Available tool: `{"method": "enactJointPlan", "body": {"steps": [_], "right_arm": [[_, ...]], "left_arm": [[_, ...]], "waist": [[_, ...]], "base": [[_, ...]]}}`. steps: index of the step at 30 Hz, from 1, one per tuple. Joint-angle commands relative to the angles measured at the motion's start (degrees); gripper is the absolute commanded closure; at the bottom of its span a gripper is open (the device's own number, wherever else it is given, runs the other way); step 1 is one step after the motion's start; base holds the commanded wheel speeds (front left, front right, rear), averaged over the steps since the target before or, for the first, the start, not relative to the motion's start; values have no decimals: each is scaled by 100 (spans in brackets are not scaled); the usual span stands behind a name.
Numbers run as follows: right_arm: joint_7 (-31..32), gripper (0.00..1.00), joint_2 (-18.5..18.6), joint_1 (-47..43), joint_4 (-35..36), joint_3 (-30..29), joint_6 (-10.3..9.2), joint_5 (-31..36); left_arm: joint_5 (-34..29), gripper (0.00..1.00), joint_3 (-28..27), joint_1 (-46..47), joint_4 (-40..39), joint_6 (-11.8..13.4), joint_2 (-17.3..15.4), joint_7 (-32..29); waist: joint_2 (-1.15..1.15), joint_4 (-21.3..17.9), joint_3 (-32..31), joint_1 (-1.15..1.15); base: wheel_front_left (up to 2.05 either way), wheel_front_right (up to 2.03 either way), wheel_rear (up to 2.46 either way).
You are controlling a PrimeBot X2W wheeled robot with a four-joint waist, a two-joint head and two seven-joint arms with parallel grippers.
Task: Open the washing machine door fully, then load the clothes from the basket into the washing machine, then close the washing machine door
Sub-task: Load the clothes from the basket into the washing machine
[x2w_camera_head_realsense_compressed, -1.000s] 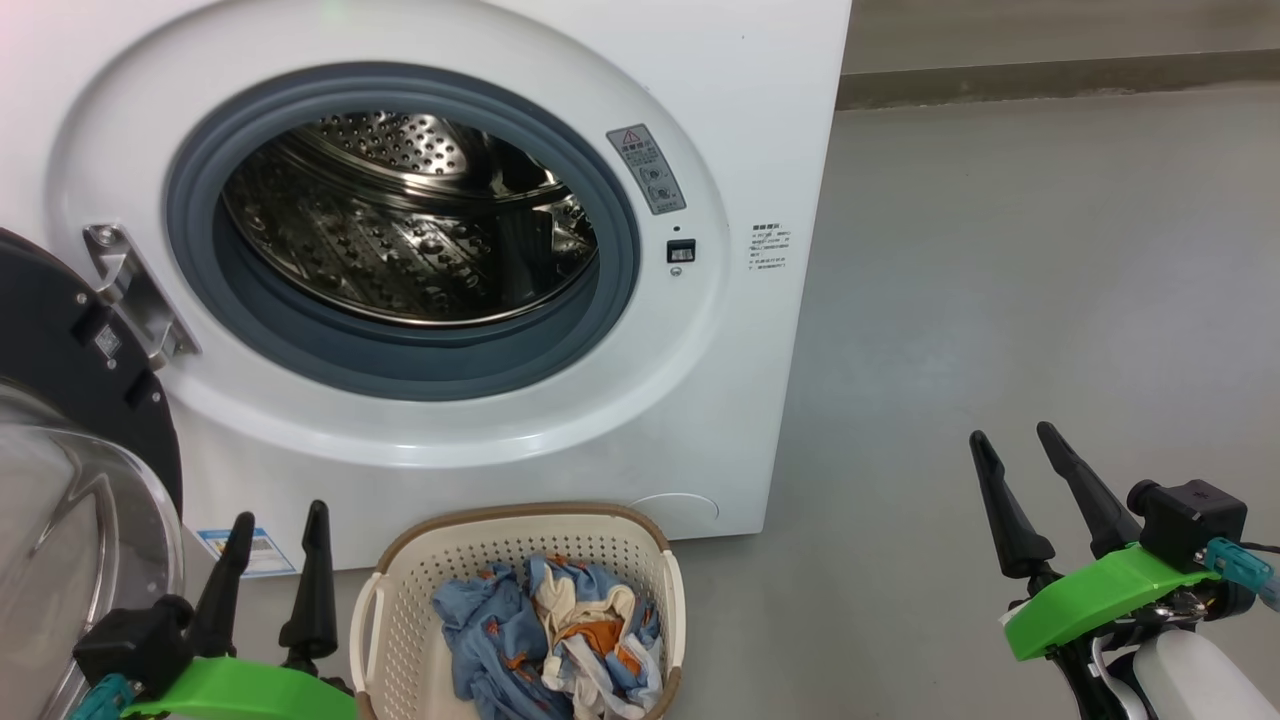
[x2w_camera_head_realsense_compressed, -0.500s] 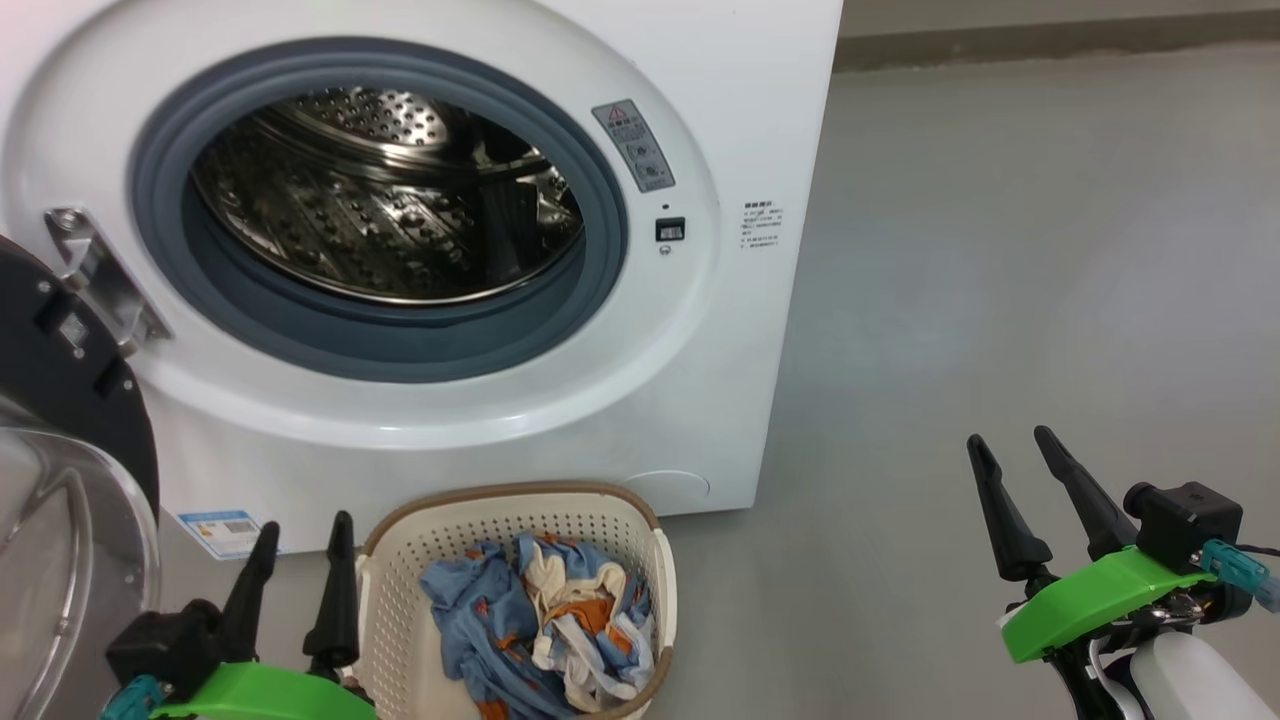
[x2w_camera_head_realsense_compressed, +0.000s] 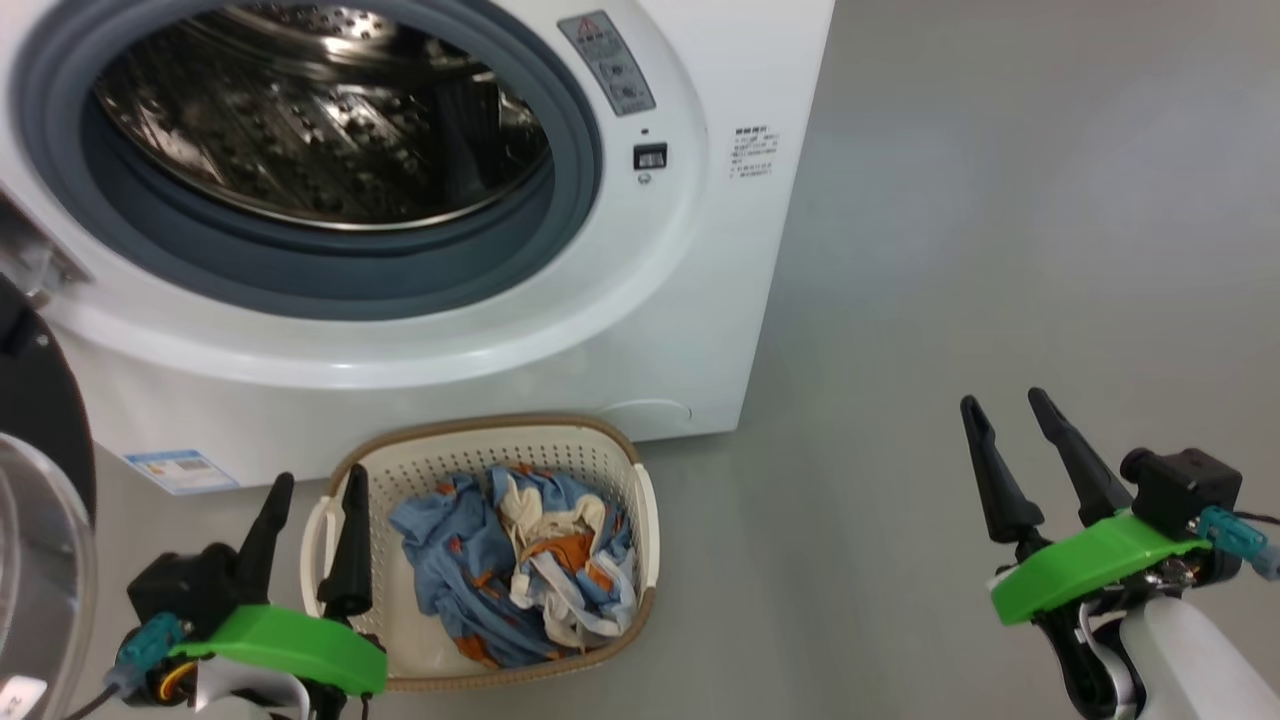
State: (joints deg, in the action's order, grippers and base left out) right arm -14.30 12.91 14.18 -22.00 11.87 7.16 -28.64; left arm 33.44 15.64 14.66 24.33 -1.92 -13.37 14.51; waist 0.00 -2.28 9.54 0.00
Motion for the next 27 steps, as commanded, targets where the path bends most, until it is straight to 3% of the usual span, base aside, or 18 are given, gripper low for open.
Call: {"method": "enactJointPlan", "body": {"steps": [1,13,27], "right_arm": [[-70,0,49,237,126,60,33,32],[-70,0,-192,603,200,-24,33,199],[-70,0,-491,976,334,-41,33,351]], "left_arm": [[-45,0,-170,245,-54,-18,-135,-9],[2,0,97,1036,1010,-310,-111,-292],[179,0,473,2196,2967,-527,-78,-868]], "waist": [[0,-75,281,0],[0,-308,1197,0],[0,-561,2174,0]], "base": [[0,0,0],[0,0,0],[0,0,0]]}}
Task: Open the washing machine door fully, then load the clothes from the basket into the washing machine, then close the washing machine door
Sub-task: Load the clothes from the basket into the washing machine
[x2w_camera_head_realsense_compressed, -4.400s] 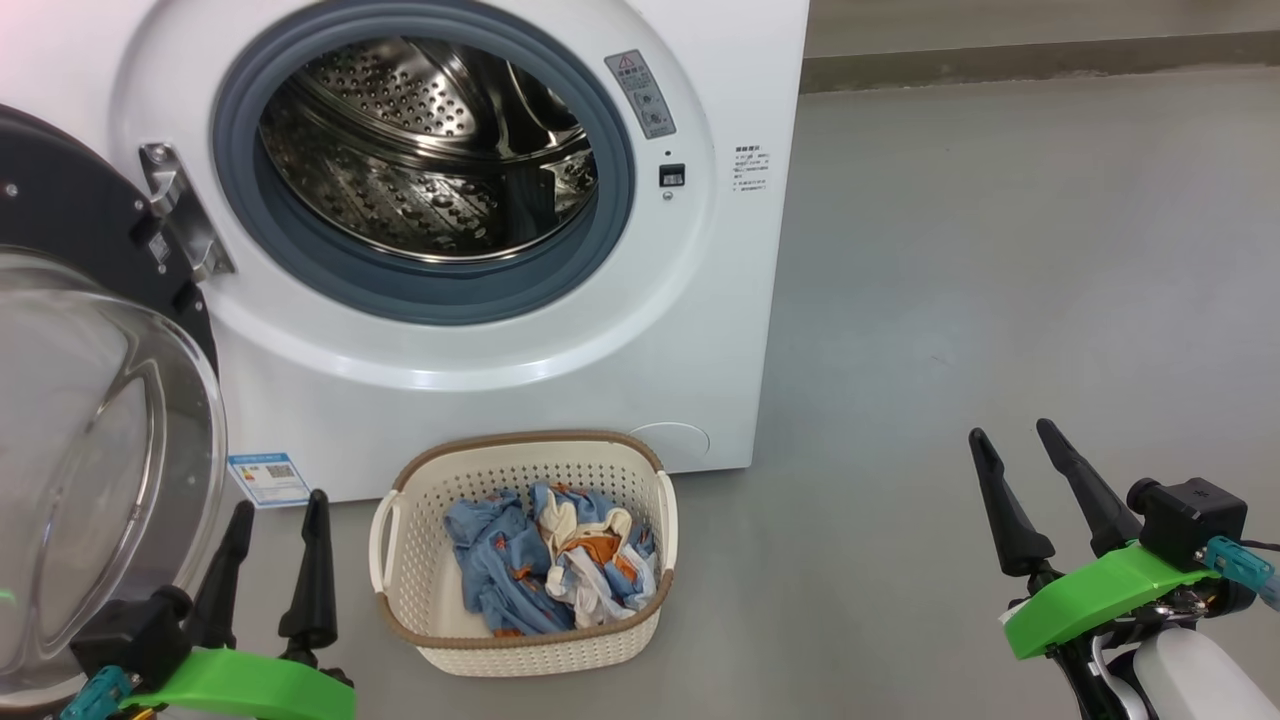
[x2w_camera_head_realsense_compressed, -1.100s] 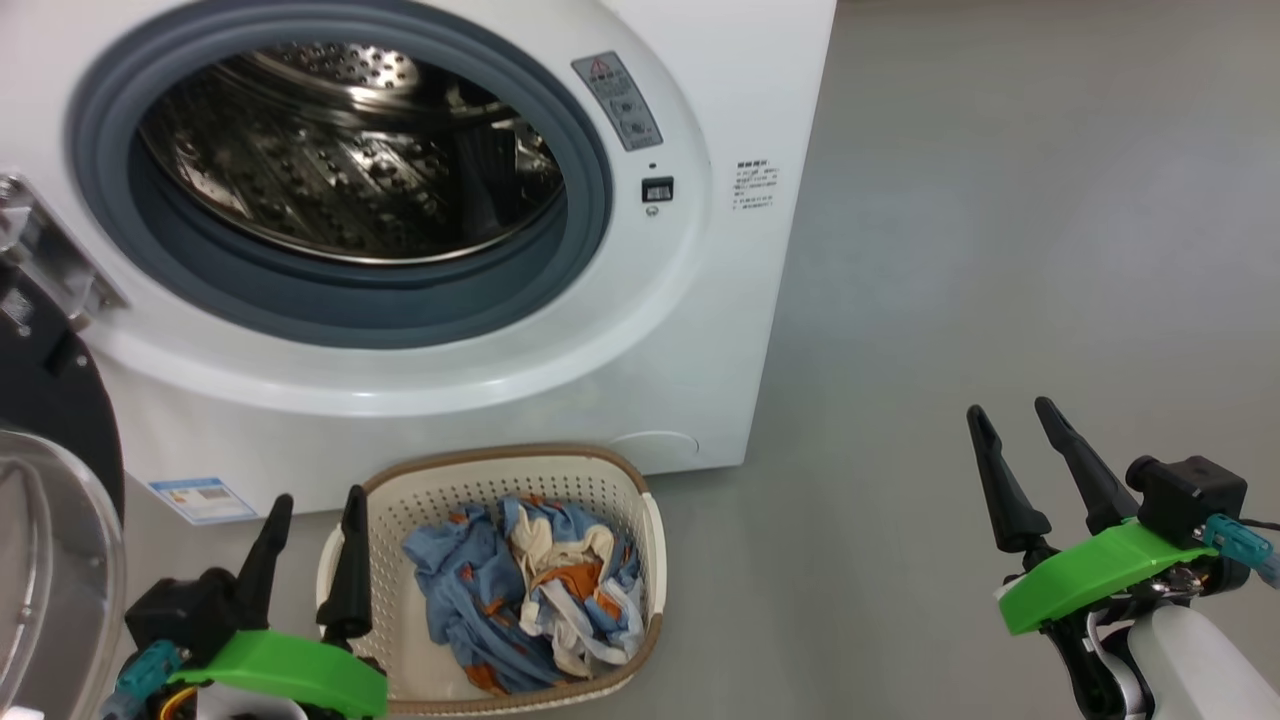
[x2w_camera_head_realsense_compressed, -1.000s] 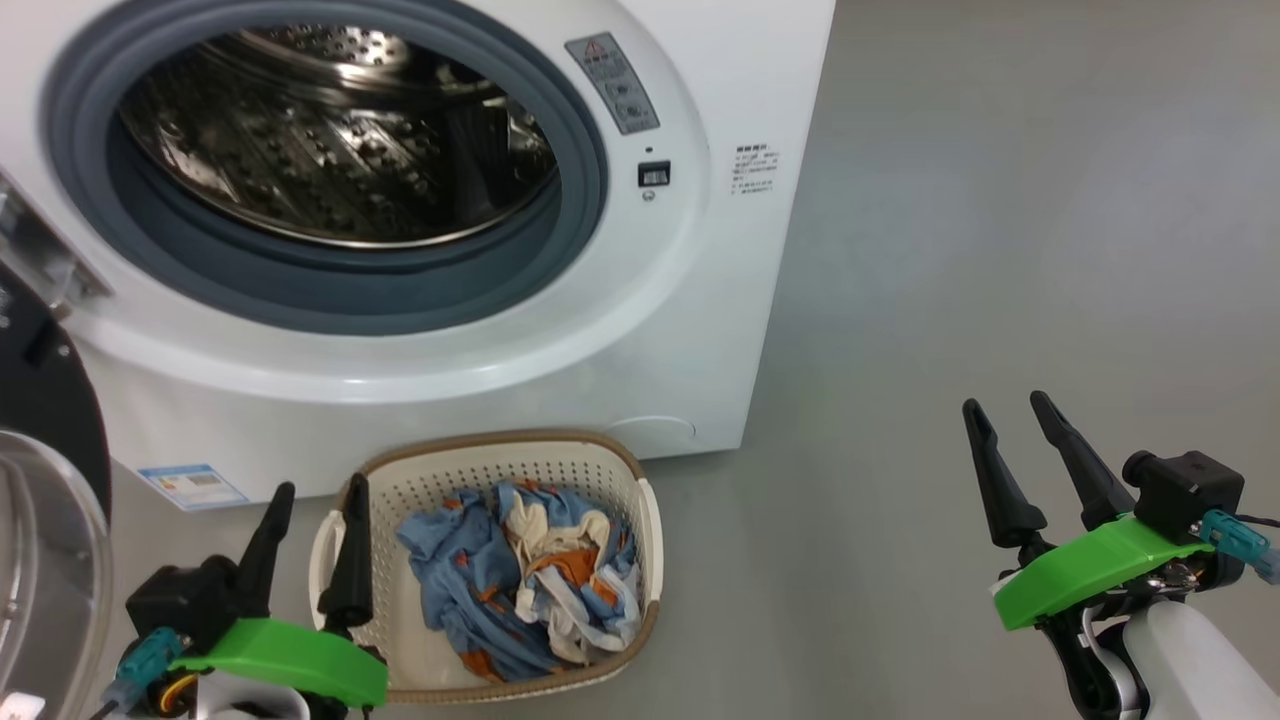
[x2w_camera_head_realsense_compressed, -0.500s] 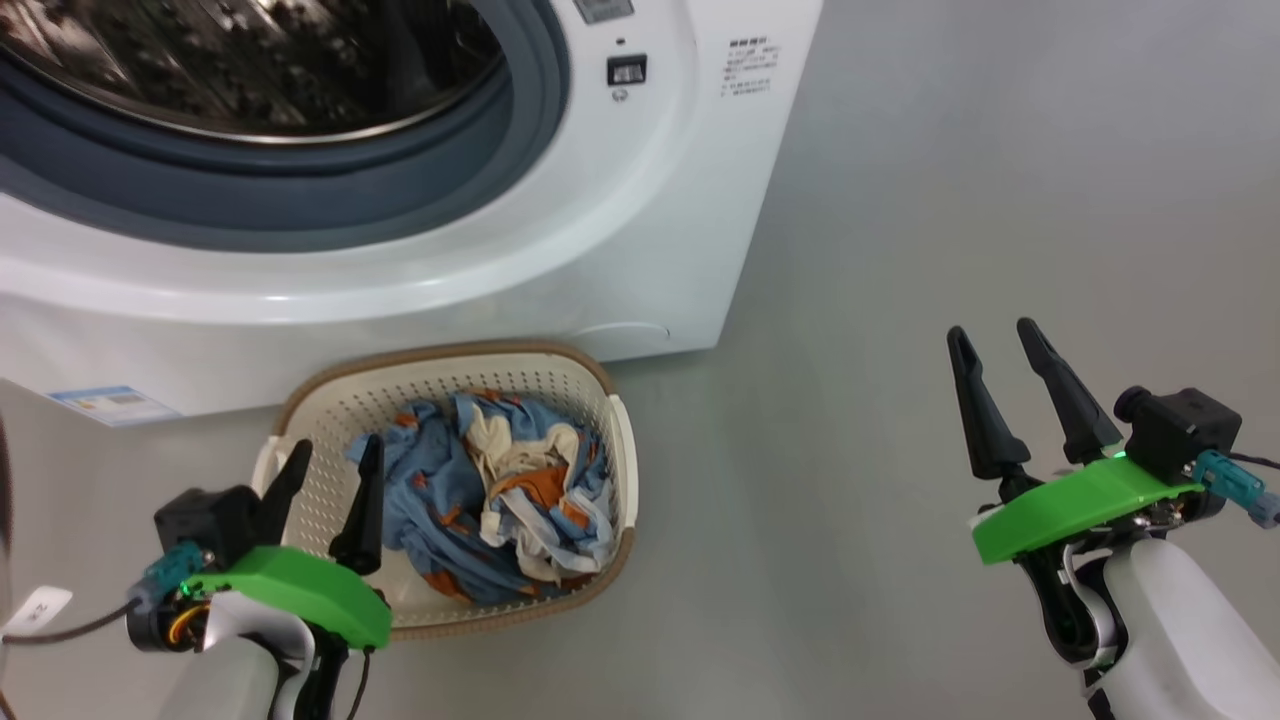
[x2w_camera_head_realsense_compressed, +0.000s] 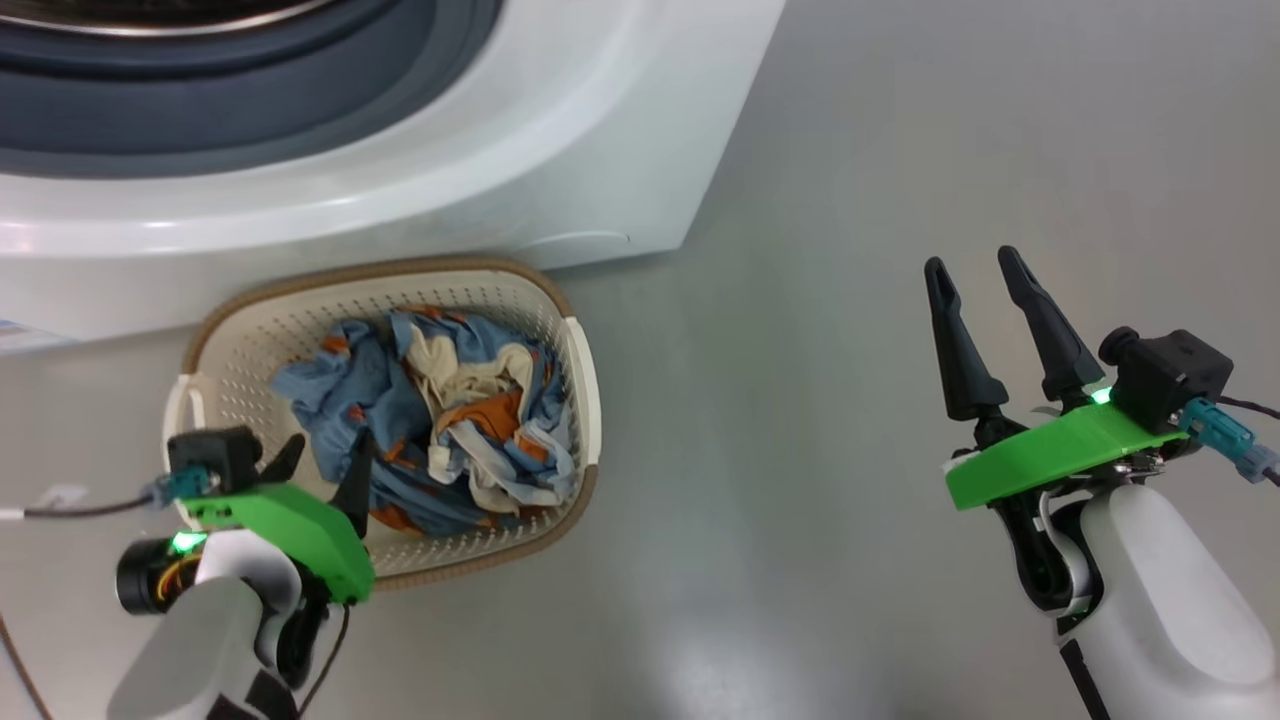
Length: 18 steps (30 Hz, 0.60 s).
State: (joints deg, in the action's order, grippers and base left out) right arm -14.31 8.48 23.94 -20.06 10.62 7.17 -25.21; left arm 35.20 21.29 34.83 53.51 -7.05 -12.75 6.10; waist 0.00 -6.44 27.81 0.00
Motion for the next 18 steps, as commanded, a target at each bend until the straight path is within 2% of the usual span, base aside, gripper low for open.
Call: {"method": "enactJointPlan", "body": {"steps": [1,6,10,18], "right_arm": [[-69,0,-72,23,154,94,32,12],[-69,0,-196,163,226,88,32,15],[-69,0,-279,235,252,74,32,29],[-69,0,-427,388,322,74,32,77]], "left_arm": [[-16,0,-46,279,178,-18,-152,-79],[-146,0,262,775,630,-37,-191,-248],[-140,0,579,955,705,-41,-147,-454],[266,0,1265,1342,685,-43,-266,-941]], "waist": [[0,-166,425,0],[0,-307,806,0],[0,-390,1001,0],[0,-589,1449,0]], "base": [[0,0,0],[0,0,0],[0,0,0],[0,0,0]]}}
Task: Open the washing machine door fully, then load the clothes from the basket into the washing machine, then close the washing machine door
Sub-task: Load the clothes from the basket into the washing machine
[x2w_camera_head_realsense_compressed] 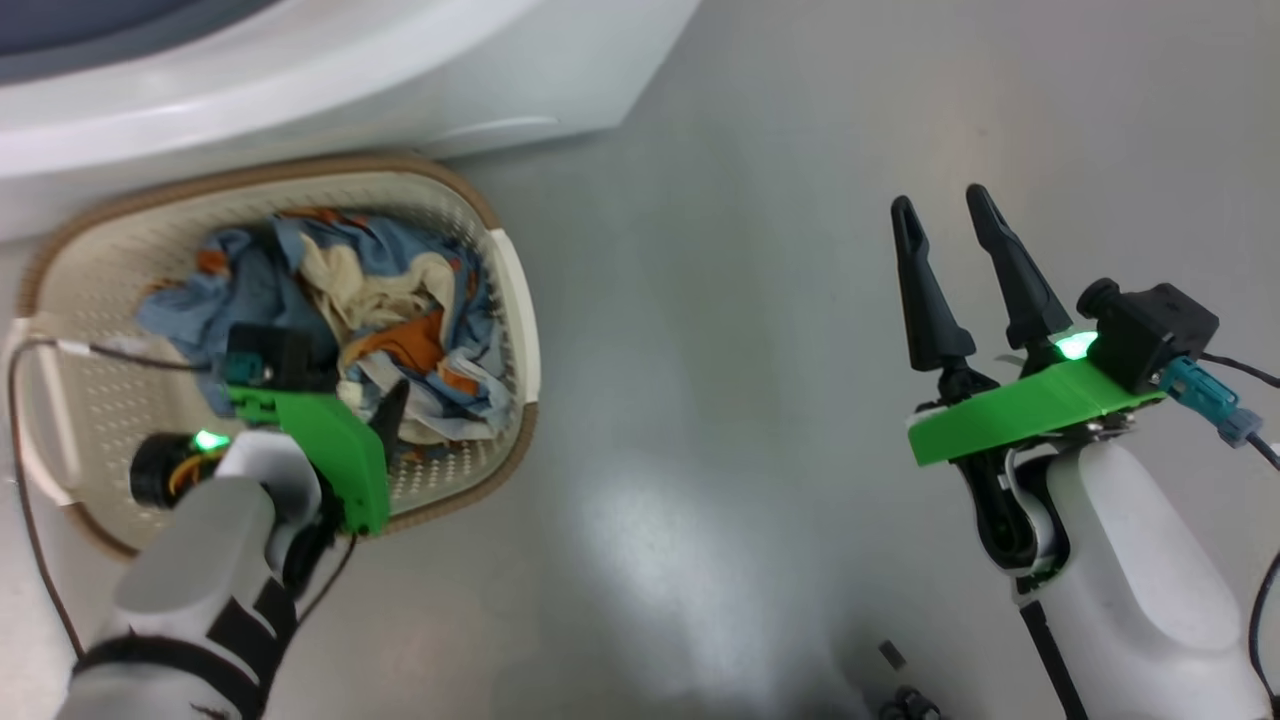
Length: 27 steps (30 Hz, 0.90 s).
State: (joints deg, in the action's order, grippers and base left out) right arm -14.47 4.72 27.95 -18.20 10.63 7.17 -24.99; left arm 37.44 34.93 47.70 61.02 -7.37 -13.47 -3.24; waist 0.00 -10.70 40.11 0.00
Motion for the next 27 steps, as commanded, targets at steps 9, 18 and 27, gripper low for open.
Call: {"method": "enactJointPlan", "body": {"steps": [9,18,27], "right_arm": [[-52,0,-131,93,247,103,32,29],[-52,0,-174,149,368,160,32,-29],[-52,0,-182,110,505,250,32,-141]], "left_arm": [[352,0,281,688,226,-11,-406,-192],[583,0,527,1095,585,-12,-502,-358],[487,0,729,1502,1049,157,-639,-422]], "waist": [[0,-442,768,0],[0,-765,1103,0],[0,-965,1331,0]], "base": [[0,0,0],[0,0,0],[0,0,0]]}}
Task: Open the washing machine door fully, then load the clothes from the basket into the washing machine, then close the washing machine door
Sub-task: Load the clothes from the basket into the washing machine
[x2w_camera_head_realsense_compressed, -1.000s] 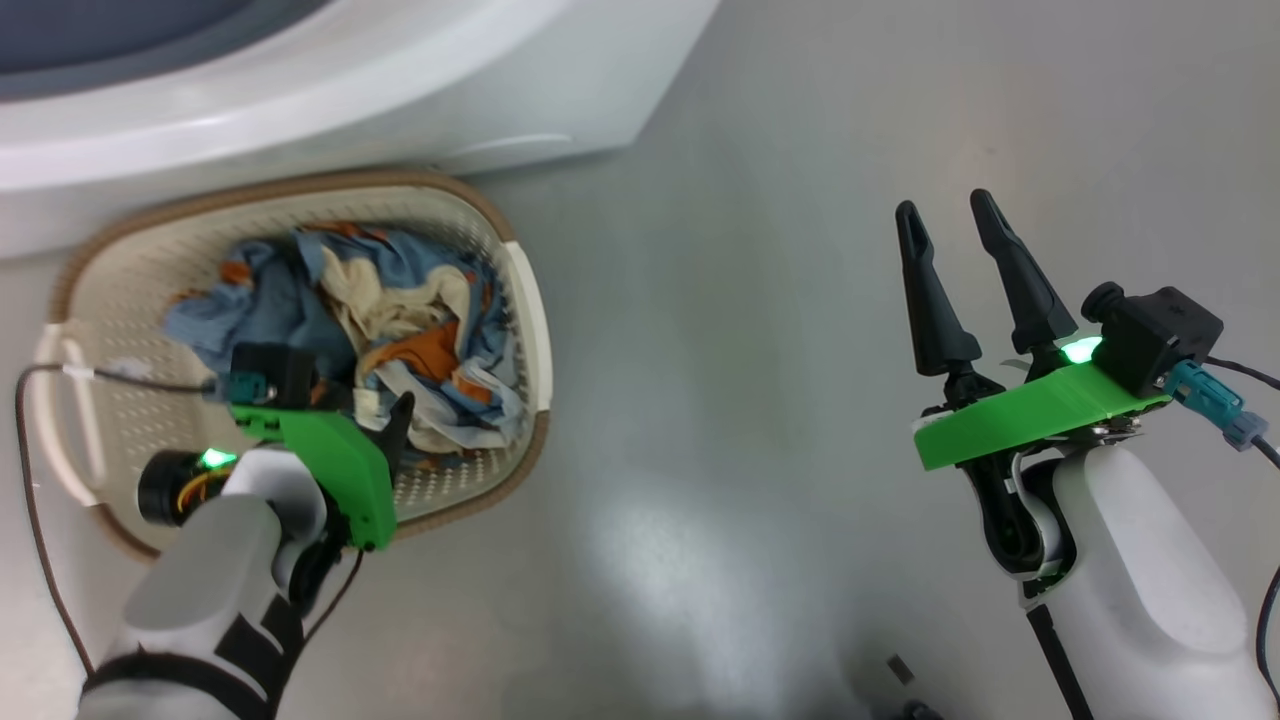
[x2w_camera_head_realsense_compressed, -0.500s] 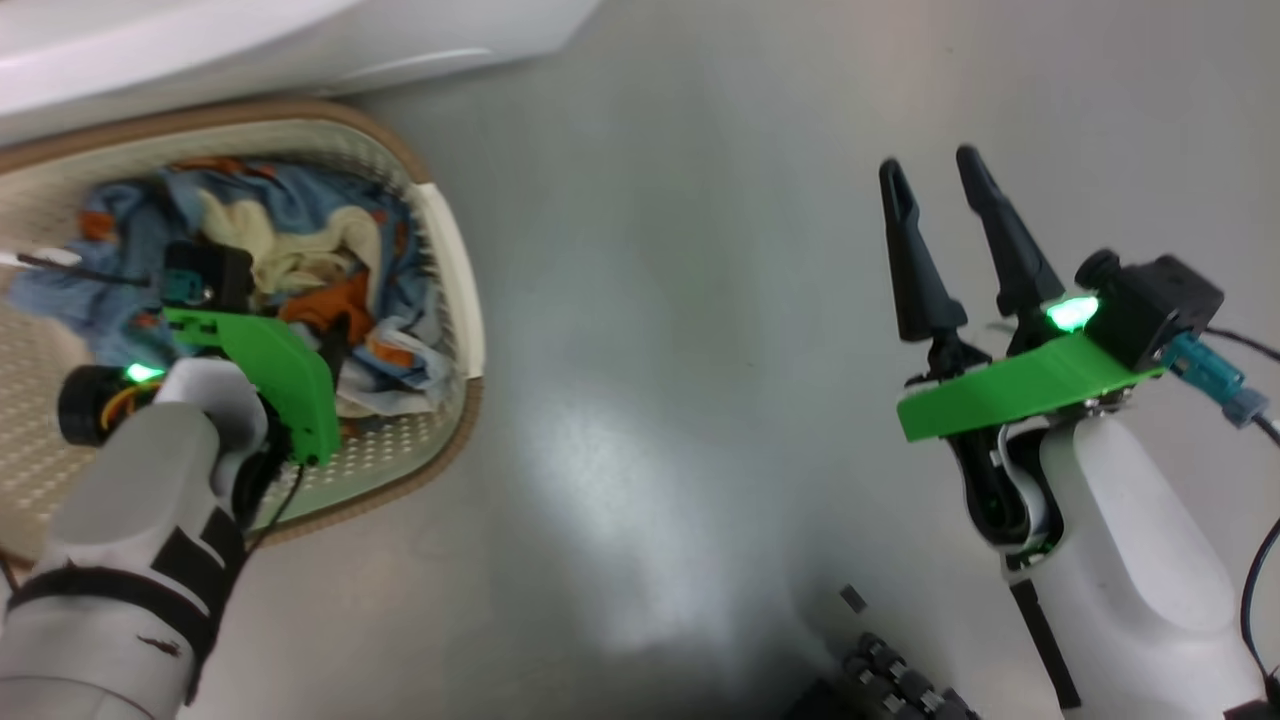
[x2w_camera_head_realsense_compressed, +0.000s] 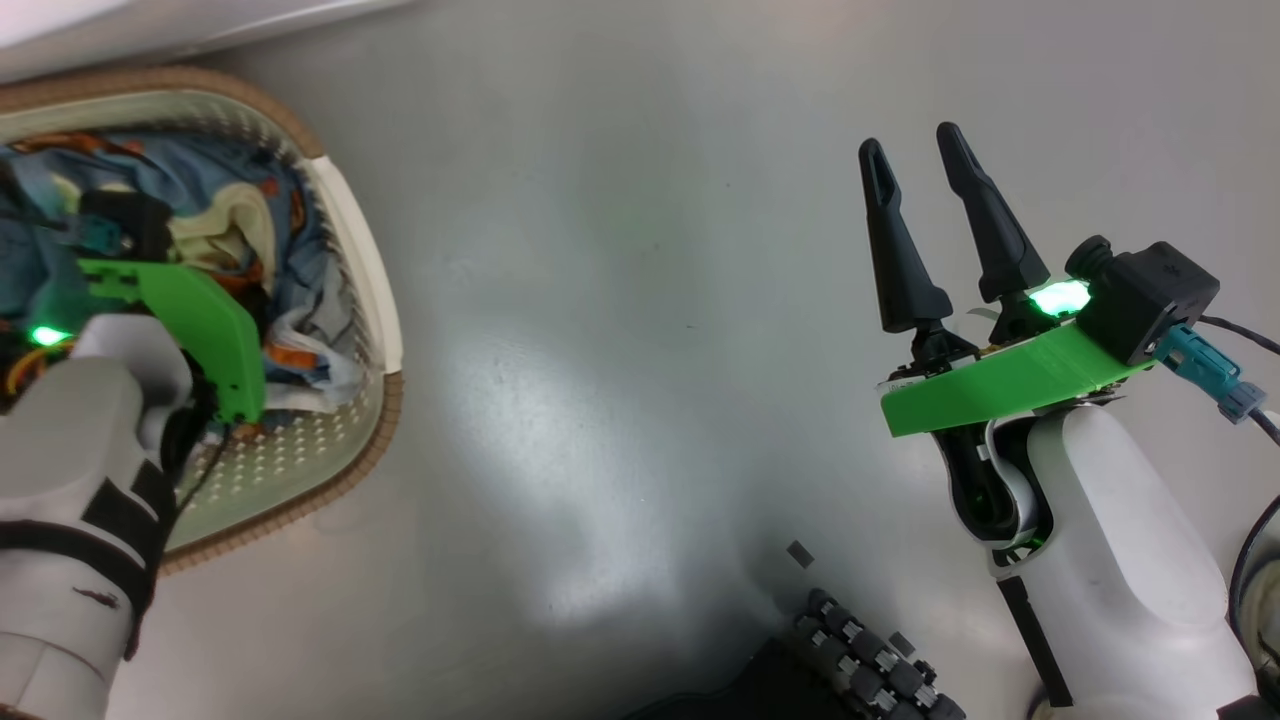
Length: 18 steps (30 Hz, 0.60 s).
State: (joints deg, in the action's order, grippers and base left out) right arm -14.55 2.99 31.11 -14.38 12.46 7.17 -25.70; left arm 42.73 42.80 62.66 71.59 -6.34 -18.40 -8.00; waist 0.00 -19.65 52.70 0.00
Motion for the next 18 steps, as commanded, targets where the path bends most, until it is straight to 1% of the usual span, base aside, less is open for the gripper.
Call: {"method": "enactJointPlan", "body": {"steps": [1,7,8,9,10,13,18], "right_arm": [[-45,0,-10,-212,129,64,32,-69],[-45,0,-11,-210,153,83,32,-84],[-45,0,-11,-209,154,87,32,-86],[-45,0,-11,-206,153,90,32,-86],[-45,0,-11,-203,150,91,32,-85],[-45,0,-11,-185,123,74,32,-62],[-45,0,-11,-144,92,30,32,-6]], "left_arm": [[-54,0,-50,31,24,92,-148,78],[-19,0,-17,35,151,121,-118,-154],[-6,42,-20,39,159,114,-111,-164],[6,89,-24,47,164,99,-102,-137],[9,100,-12,43,168,76,-88,-125],[55,100,-7,41,175,5,-42,-73],[191,100,-60,-59,168,-68,78,262]], "waist": [[0,-79,84,0],[0,-92,118,0],[0,-85,121,0],[0,-77,121,0],[0,-66,116,0],[0,-9,66,0],[0,98,-199,0]], "base": [[0,0,0],[0,0,0],[0,0,0],[0,0,0],[0,0,0],[0,0,0],[0,0,0]]}}
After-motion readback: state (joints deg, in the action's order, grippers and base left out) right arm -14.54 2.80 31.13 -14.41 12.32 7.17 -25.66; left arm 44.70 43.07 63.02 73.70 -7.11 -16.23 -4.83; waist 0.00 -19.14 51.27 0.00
